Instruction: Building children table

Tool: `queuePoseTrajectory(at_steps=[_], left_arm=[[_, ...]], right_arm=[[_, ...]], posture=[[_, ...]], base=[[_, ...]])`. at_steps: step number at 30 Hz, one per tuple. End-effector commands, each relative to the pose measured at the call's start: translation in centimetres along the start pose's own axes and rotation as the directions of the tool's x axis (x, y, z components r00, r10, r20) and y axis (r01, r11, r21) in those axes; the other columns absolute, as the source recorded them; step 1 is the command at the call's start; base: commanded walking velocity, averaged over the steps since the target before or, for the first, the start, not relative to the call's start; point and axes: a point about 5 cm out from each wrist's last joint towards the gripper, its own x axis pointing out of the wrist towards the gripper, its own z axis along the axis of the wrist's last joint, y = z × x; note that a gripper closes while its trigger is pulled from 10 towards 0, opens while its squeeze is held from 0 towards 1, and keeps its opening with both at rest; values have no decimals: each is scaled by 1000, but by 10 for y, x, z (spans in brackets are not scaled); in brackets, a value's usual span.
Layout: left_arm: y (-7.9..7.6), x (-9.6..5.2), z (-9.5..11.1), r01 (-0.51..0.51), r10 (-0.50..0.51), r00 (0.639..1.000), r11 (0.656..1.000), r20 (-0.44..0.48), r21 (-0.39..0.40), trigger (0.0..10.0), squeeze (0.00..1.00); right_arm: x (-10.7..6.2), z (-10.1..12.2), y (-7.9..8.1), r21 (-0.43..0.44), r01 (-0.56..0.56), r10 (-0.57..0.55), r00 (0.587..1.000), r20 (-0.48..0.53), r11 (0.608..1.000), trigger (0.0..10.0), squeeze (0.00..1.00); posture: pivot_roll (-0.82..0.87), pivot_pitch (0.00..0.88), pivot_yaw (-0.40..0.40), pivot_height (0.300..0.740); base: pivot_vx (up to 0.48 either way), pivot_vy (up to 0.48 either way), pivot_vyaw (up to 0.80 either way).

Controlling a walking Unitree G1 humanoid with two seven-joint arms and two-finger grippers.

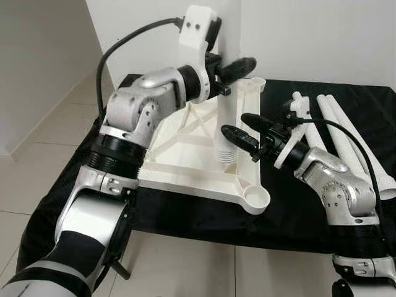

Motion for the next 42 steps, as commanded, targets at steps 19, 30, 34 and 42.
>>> queuePoseTrajectory(at_steps=[19,30,34,42], left_arm=[[-24,-1,7,186,-188,982,980,18,72,10000,0],[-27,-2,10,196,-198,980,978,26,72,10000,0],[-27,-2,10,197,-199,980,978,28,74,10000,0],[-28,-1,10,202,-205,978,977,29,70,10000,0]], right_arm=[[27,3,-1,-130,-18,9,997,-75,991,10000,0],[34,6,-4,-140,-15,4,997,-74,990,7176,0],[36,9,-3,-147,-23,13,998,-67,989,6980,0],[40,13,-1,-152,-36,28,998,-56,988,7255,0]], posture=[[-137,20,56,740],[-140,24,57,740],[-140,24,57,740],[-140,26,58,740]], base=[[0,0,0],[0,0,0],[0,0,0],[0,0,0]])
